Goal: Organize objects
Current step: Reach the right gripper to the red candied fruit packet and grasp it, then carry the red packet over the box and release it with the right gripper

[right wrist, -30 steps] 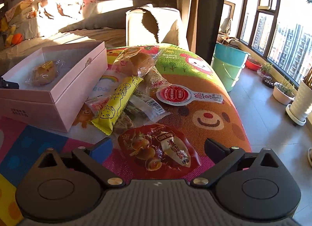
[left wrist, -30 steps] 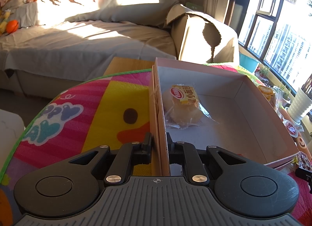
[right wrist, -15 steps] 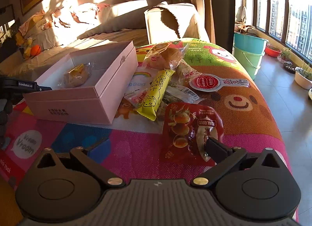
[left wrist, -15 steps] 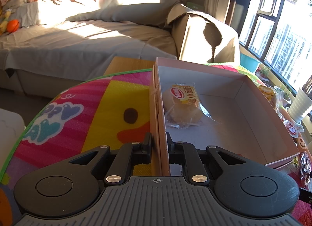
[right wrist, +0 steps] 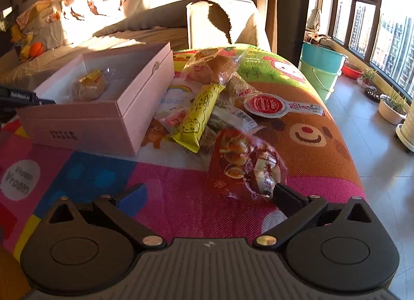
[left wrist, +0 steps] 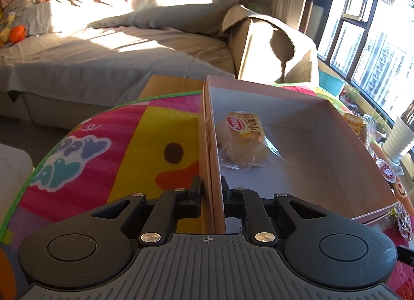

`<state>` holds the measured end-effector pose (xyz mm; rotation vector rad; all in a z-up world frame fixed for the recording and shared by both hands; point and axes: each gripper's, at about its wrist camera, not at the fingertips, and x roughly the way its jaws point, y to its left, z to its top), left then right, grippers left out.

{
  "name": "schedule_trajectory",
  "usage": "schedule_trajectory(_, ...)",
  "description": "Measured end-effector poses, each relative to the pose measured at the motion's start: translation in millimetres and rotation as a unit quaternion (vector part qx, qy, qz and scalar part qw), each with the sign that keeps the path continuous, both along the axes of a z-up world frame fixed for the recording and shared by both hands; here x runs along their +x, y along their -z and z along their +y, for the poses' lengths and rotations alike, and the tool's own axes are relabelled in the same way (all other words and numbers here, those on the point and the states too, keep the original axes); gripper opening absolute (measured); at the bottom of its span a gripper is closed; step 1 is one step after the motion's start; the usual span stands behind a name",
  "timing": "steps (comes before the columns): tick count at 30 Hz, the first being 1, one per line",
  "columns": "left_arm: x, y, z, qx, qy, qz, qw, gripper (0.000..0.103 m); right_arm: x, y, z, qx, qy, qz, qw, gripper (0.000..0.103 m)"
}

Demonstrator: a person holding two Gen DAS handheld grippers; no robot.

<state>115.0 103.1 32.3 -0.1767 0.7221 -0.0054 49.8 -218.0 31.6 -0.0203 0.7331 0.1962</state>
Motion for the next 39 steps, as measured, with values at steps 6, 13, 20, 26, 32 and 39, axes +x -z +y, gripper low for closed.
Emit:
schedule_trajectory(6, 0.1, -0.1, 0.0, 0.0, 0.0, 0.0, 1.0, 0.014, 18.0, -3.1, -8.7, -0.015, 0.043, -0.005, 0.999, 0.103)
schedule_trajectory(13, 0.4, -0.7, -0.4, 0.001, 0.001, 0.001, 1.0, 0.014, 40.2, 5.8, -19.3, 0.019, 0.061, 0.016, 0.998, 0.102)
schedule_trajectory(20, 0.7, -1.7, -0.4, 0.0, 0.001, 0.001, 1.0, 0.014, 44.0, 11.7, -15.0, 0.011, 0.06, 0.034, 0.998, 0.078)
schedule_trajectory(26, 0.7, -1.5, -0.4, 0.0, 0.001, 0.001, 1.0, 0.014, 29.2, 4.6, -16.8, 0.001, 0.057, 0.041, 0.998, 0.073)
schedule_trajectory(32, 1.0, -1.5, -0.5, 0.002, 0.0, 0.002, 1.0, 0.014, -7.9, -16.4, -2.4, -0.045, 0.012, 0.037, 0.998, 0.073)
schedule_trajectory(39, 1.5, -1.0, -1.2, 0.005, -0.004, 0.005, 1.0, 0.014, -41.3, -77.6, 28.3, -0.038, -0.065, -0.019, 0.997, 0.073)
